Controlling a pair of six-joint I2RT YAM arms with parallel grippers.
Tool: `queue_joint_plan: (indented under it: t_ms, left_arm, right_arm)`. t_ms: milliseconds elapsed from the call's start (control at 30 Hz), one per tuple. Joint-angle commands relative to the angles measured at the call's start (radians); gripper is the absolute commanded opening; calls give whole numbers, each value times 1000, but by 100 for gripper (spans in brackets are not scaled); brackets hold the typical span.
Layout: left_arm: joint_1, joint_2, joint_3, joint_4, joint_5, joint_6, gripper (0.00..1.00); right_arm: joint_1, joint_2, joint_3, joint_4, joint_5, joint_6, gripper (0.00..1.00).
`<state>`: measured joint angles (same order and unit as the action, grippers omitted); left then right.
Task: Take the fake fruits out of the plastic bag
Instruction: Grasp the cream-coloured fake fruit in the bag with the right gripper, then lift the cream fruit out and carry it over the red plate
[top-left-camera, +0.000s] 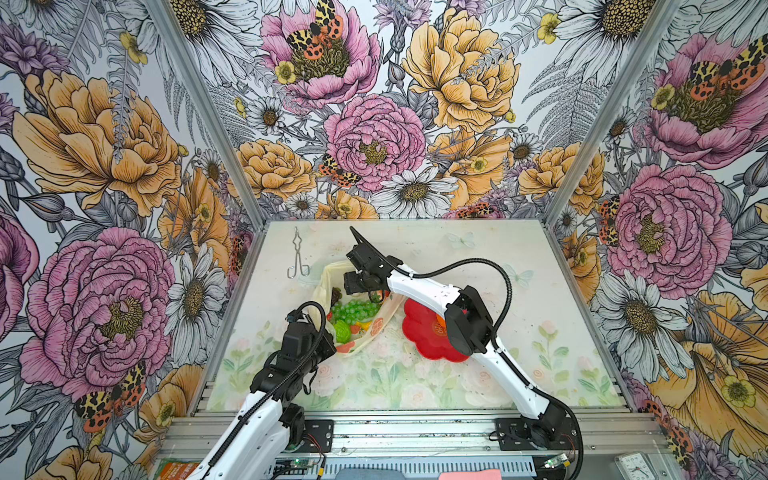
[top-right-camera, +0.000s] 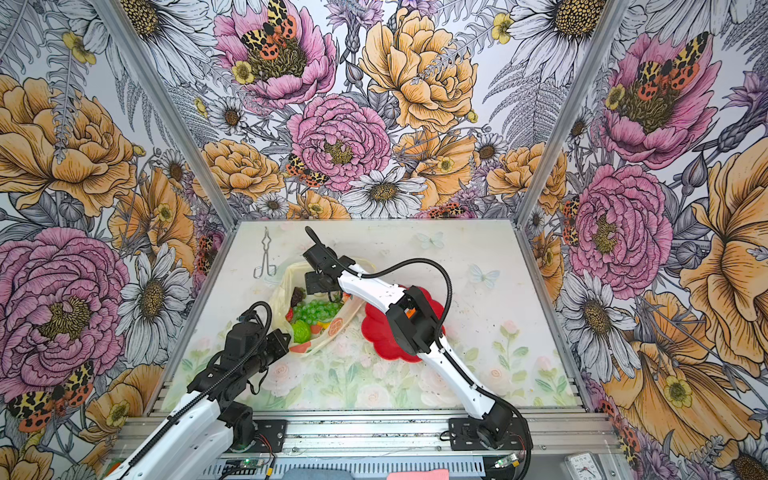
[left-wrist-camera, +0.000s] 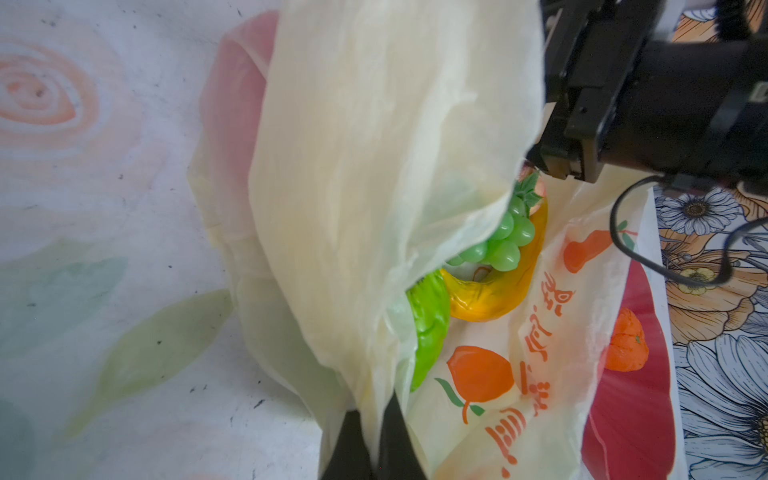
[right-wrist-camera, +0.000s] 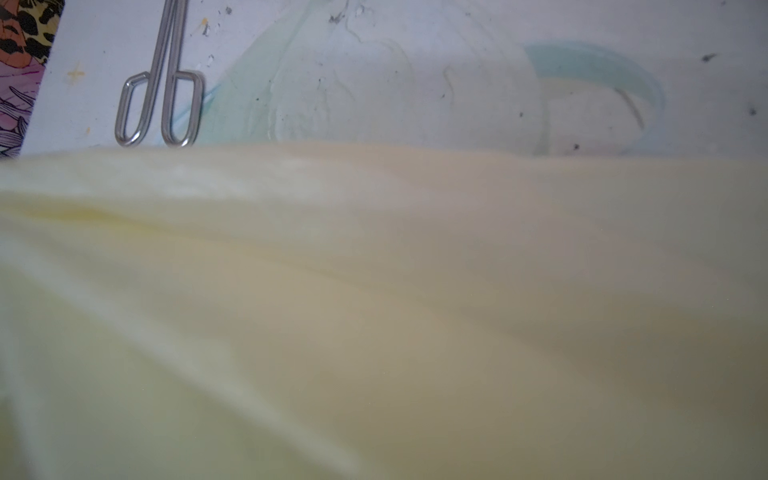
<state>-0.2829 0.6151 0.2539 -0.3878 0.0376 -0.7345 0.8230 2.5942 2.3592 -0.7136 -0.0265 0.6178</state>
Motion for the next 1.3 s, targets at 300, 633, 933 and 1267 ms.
queue_joint_plan:
  t_ms: [300,633,933,1267]
  left_arm:
    - [16,44,21,30,11,14,1]
    - [28,118,36,84,54,45,1]
    - [48,128,39,87,75,49,1]
    - [66,134,49,79,86,59,2]
  right_arm:
    - [43,-170,-85,0,13,-63,57]
    - [73,-421,-408,110,43,-83,56]
    - [76,-623,-634,214,45,-80,56]
    - [80,-931,-935,264,129,-77,56]
